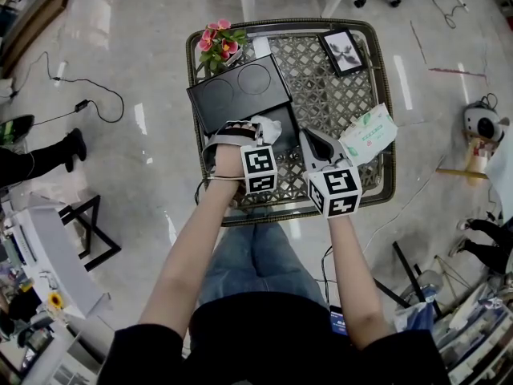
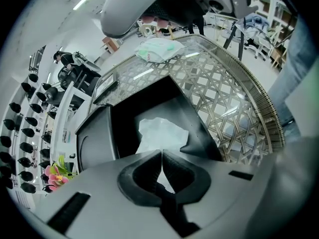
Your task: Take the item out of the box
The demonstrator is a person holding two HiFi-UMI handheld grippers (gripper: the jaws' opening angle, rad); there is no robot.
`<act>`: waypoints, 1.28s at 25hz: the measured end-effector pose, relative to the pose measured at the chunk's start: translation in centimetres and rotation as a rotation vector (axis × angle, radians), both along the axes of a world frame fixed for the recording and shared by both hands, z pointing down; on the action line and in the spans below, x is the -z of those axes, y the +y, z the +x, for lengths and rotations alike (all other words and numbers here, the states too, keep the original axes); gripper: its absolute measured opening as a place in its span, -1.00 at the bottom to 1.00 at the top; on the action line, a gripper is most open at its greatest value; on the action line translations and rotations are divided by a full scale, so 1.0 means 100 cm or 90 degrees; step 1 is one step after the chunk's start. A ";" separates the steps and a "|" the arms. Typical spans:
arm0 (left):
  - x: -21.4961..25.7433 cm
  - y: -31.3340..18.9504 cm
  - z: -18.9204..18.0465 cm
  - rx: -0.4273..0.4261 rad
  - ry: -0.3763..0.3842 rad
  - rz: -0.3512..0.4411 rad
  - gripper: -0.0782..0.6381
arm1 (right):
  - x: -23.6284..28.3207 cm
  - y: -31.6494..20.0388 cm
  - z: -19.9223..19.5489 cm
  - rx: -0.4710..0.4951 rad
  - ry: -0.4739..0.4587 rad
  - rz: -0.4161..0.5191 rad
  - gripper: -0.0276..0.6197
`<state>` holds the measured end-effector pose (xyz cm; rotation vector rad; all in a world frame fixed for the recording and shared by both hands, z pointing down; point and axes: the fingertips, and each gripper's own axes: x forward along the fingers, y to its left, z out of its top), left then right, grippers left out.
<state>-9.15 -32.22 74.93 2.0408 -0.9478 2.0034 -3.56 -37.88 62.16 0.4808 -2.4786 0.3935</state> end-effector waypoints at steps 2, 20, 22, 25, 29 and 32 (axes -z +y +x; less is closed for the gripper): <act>0.002 0.000 0.000 -0.003 0.002 0.004 -0.72 | 0.002 -0.001 0.001 -0.005 -0.001 0.001 -0.91; 0.078 0.004 0.014 0.037 0.091 0.134 -0.73 | 0.034 0.002 0.029 -0.081 -0.013 0.034 -0.91; 0.099 0.001 0.012 0.061 0.117 0.172 -0.72 | 0.041 0.005 0.034 -0.097 -0.019 0.036 -0.91; 0.134 -0.004 0.004 0.089 0.147 0.231 -0.73 | 0.051 0.008 0.040 -0.115 -0.028 0.044 -0.91; 0.181 -0.002 -0.003 0.131 0.195 0.303 -0.72 | 0.066 0.020 0.047 -0.132 -0.038 0.053 -0.91; 0.218 -0.001 -0.009 0.171 0.244 0.367 -0.73 | 0.079 0.026 0.050 -0.147 -0.052 0.064 -0.91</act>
